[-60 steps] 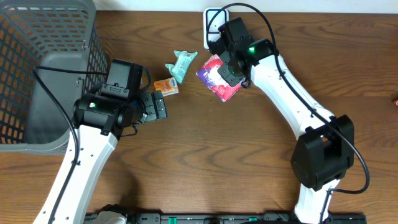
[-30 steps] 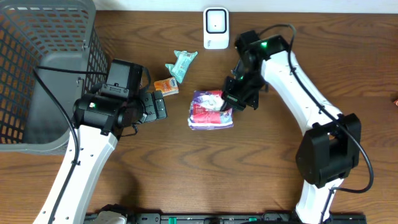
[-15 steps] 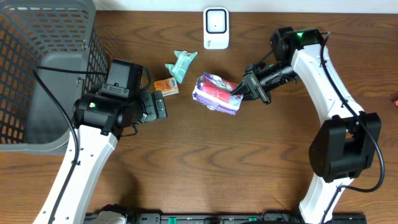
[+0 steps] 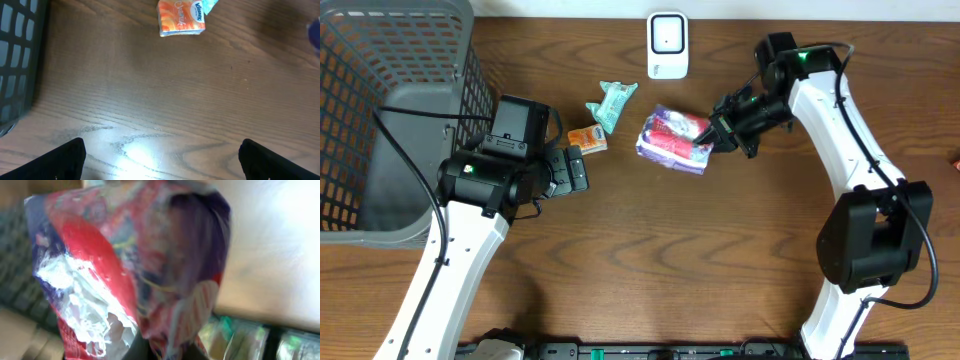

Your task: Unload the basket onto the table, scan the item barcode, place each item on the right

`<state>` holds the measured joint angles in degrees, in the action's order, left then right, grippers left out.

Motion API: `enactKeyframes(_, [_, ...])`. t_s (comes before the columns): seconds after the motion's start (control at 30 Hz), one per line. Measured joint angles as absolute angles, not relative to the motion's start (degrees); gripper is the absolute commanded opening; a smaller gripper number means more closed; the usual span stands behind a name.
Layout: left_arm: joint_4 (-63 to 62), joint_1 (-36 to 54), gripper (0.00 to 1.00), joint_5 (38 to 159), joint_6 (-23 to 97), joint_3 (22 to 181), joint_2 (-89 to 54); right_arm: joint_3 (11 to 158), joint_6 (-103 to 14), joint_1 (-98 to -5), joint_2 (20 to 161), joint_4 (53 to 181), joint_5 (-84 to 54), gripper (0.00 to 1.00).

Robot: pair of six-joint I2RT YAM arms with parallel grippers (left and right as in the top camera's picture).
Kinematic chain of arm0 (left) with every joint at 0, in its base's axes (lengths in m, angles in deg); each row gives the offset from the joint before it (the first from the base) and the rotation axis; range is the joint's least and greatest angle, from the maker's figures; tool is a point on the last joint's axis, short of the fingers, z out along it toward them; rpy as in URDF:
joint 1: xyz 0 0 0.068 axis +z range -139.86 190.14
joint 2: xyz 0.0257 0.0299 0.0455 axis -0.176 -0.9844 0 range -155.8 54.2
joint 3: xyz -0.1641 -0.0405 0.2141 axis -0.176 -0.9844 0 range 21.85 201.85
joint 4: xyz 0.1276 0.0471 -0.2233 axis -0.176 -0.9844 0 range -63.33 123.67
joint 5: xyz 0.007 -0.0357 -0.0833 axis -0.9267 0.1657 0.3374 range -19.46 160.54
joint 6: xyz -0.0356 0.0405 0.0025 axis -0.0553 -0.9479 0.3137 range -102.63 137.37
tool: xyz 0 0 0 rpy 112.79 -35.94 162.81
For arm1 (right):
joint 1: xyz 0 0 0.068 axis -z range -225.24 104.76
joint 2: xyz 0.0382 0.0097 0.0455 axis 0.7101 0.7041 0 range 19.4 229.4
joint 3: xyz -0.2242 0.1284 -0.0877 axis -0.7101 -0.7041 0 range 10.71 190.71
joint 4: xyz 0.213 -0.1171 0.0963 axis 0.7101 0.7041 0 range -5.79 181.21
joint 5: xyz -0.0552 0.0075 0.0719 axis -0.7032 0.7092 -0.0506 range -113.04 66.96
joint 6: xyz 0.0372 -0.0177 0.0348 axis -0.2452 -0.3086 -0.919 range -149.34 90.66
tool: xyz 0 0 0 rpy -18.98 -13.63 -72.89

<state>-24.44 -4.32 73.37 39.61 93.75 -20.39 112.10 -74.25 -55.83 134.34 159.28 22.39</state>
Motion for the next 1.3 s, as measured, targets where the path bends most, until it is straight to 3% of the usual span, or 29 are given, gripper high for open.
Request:
enactKeyframes(0.27, [-24.42, -4.32, 0.98, 73.37, 39.61, 93.75, -20.39, 111.9, -77.74, -61.43, 134.34, 136.18, -10.42, 0.01])
enactKeyframes(0.47, [-24.42, -4.32, 0.98, 73.37, 39.61, 93.75, -20.39, 111.9, -72.39, -66.02, 134.36, 116.13, -19.62, 0.01])
enactKeyframes(0.7, [-24.42, -4.32, 0.98, 73.37, 39.61, 93.75, -20.39, 111.92, -70.71, -69.36, 138.18, 102.89, -30.7, 0.01])
enactKeyframes(1.07, [-24.44, -4.32, 0.98, 73.37, 39.61, 93.75, -20.39, 111.68, -70.01, -66.61, 144.37, 100.37, -33.24, 0.01])
enactKeyframes(1.3, [-24.44, -4.32, 0.98, 73.37, 39.61, 93.75, -20.39, 111.59, -69.79, -59.24, 136.48, 110.67, -36.23, 0.02])
